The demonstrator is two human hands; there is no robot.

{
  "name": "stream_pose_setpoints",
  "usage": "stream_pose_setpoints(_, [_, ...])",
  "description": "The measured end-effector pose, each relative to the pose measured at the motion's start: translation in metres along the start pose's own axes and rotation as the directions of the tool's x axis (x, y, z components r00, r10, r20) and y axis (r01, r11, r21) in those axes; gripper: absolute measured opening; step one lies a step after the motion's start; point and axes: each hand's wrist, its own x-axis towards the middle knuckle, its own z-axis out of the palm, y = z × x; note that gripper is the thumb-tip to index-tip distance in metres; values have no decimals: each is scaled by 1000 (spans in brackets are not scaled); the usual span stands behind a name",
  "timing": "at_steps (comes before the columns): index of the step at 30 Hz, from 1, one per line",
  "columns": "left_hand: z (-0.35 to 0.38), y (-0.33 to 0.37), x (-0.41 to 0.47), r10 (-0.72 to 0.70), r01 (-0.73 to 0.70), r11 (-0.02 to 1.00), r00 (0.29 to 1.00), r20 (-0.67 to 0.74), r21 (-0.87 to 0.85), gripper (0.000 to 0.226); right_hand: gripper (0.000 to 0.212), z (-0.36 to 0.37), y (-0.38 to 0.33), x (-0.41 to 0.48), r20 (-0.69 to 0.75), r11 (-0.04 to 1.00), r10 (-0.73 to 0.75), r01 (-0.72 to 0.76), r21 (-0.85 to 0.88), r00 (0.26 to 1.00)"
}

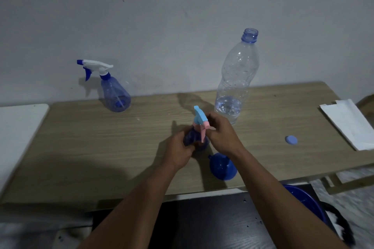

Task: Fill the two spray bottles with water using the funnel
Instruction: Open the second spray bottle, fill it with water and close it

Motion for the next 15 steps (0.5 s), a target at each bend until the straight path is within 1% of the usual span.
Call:
stream_pose_setpoints(2, [1, 1, 0, -3, 3, 1000, 1000, -10, -10, 48, 15, -1, 1, -1, 24, 1000, -8, 8, 1, 1000])
stream_pose_setpoints(3, [1, 1, 0, -3, 3, 1000, 1000, -12, -13, 48, 18, -1, 3, -1, 29, 1000, -14, 14, -8, 999])
stream_pose_setpoints(6, [0, -2, 1, -2, 2, 1000, 1000, -15, 2, 40, 32, 0, 4, -1, -7, 1000, -2, 2, 27, 1000])
stream_pose_setpoints(8, [1, -2, 1, -9, 9, 1000, 1000, -15, 0, 42, 27, -1, 4, 1, -28, 999, 2, -1, 35, 1000])
stream_pose_setpoints(10, [1, -1, 0, -16, 15, 1000, 1000, -8, -25, 46, 18, -3, 4, 1, -1, 1000, -19, 19, 14, 1000])
stream_pose_setpoints(11, [2, 0, 0, -20, 20, 999, 1000, -7, -35, 45, 18, -4, 3, 0, 14, 1000, -27, 27, 8, 1000])
stream_pose_setpoints(12, [2, 0, 0, -19, 19, 999, 1000, -6, -46, 45, 21, -5, 3, -1, 23, 999, -34, 34, -2, 999])
stream_pose_setpoints(13, [3, 1, 0, -17, 17, 998, 1000, -5, -54, 44, 31, -6, 4, -3, 32, 999, -39, 39, 2, 999])
stream_pose_setpoints(15, [3, 1, 0, -33, 33, 997, 999, -1, -64, 43, 60, -9, 6, -7, 48, 996, -7, 2, 88, 999])
